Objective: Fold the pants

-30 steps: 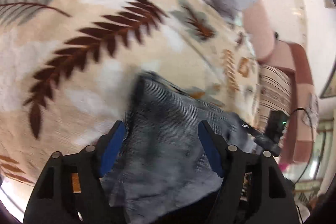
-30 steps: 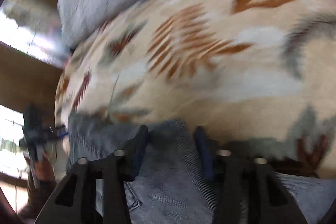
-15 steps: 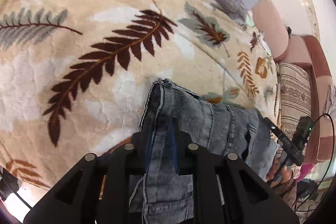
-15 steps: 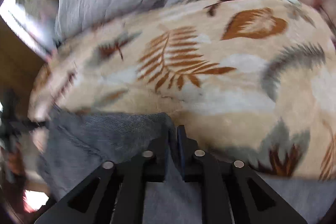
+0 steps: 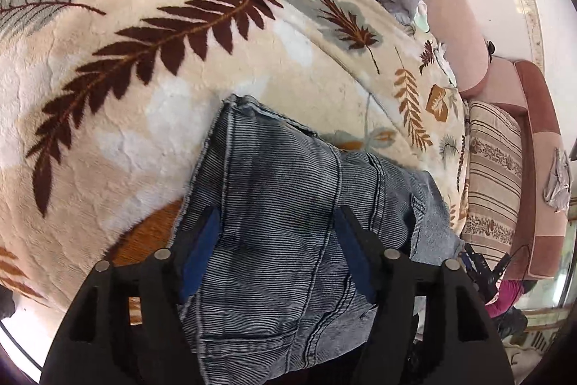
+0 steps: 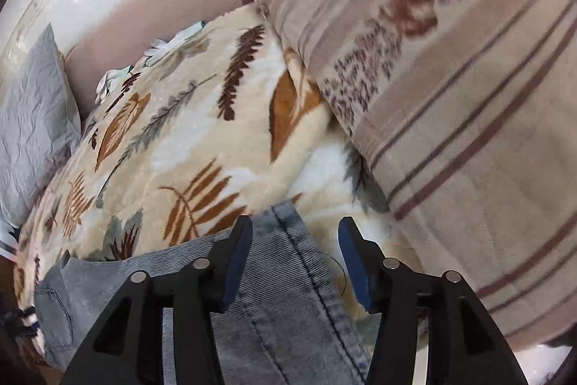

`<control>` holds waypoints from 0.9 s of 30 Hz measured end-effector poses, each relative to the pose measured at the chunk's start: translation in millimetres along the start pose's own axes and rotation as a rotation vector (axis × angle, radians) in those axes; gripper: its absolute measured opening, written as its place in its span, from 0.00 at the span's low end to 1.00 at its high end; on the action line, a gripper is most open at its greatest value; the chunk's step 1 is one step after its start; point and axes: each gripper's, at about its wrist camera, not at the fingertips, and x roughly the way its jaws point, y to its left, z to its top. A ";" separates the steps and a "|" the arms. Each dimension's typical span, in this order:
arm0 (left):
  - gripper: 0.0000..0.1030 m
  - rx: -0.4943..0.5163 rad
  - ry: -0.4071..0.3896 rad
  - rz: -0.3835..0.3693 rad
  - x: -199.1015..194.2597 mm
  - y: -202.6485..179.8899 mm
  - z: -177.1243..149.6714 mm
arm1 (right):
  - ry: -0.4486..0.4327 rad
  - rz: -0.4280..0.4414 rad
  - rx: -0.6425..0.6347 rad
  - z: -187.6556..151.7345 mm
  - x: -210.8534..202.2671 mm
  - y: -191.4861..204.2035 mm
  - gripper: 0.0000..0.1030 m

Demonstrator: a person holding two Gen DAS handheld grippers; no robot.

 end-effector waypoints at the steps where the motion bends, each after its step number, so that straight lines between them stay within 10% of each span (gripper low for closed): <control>1: 0.65 0.001 -0.001 0.006 0.3 -1.6 -0.8 | 0.012 0.016 -0.004 -1.3 6.0 -0.4 0.53; 2: 0.63 0.001 0.002 0.012 0.3 -3.5 -1.6 | 0.022 0.028 -0.022 -3.2 12.8 2.2 0.47; 3: 0.54 0.001 0.002 0.016 -1.0 -5.3 -2.4 | 0.033 0.040 -0.068 -5.6 16.6 10.9 0.17; 6: 0.48 0.010 -0.029 0.057 -4.0 -11.2 -2.8 | -0.036 0.032 -0.172 -4.8 2.7 29.7 0.11; 11: 0.48 0.067 -0.027 0.215 15.2 -30.5 1.8 | 0.040 -0.074 -0.137 2.2 27.2 11.3 0.13; 16: 0.47 0.090 -0.061 0.220 -16.0 -30.0 -9.6 | -0.051 -0.002 -0.068 -7.7 -19.5 8.2 0.26; 20: 0.53 0.090 -0.097 0.139 -56.0 -17.6 -41.3 | -0.068 0.082 -0.039 -43.9 -65.7 -3.1 0.52; 27: 0.72 0.016 0.044 -0.104 -38.2 0.1 -106.8 | 0.061 0.212 0.085 -128.7 -68.1 -25.4 0.54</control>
